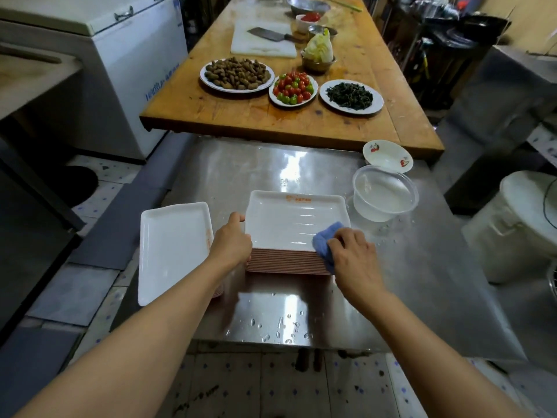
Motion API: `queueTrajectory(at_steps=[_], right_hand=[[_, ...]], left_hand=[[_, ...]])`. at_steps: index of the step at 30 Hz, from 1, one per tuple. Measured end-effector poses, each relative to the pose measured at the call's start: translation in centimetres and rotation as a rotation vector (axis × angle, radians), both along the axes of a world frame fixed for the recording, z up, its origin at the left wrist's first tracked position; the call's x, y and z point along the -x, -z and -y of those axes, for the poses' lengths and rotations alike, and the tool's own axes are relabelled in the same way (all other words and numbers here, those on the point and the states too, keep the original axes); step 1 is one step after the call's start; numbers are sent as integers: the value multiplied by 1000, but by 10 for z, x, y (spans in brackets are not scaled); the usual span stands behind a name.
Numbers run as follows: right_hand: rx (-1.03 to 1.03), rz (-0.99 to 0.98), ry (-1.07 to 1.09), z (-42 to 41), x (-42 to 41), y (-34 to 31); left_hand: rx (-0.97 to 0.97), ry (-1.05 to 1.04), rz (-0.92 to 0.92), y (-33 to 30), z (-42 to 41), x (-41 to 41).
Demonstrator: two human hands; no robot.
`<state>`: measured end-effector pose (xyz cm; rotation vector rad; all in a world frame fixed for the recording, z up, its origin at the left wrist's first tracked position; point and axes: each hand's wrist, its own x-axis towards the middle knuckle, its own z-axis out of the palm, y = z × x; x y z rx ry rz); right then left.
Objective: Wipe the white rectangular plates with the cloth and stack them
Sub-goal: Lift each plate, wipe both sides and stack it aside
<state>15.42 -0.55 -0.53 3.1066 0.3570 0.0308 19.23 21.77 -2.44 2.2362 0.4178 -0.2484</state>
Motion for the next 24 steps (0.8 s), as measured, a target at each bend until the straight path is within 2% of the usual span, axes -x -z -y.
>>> queueTrajectory(at_steps=[4,7,9,12,16,20,24], right_hand=[[-85,-79,95,10,-1,-9],[-143,-63,96,12,-4,-14],[-269,-11,167,19,-4,-19],[-526,17,234,33,-4,-25],[-656,39,322,48,-6,-27],[-694,10,361,60,-5,-23],[-723,1,370,65,-3,-23]], left_hand=[[-56,10,1,-1,2,0],[-321,15,31,-4,5,3],[-460,39,139,-6,11,7],[-487,290,306,-5,29,9],[-487,566,255,0,60,6],[-638,647,209,9,70,4],[-655,586,313,5,74,11]])
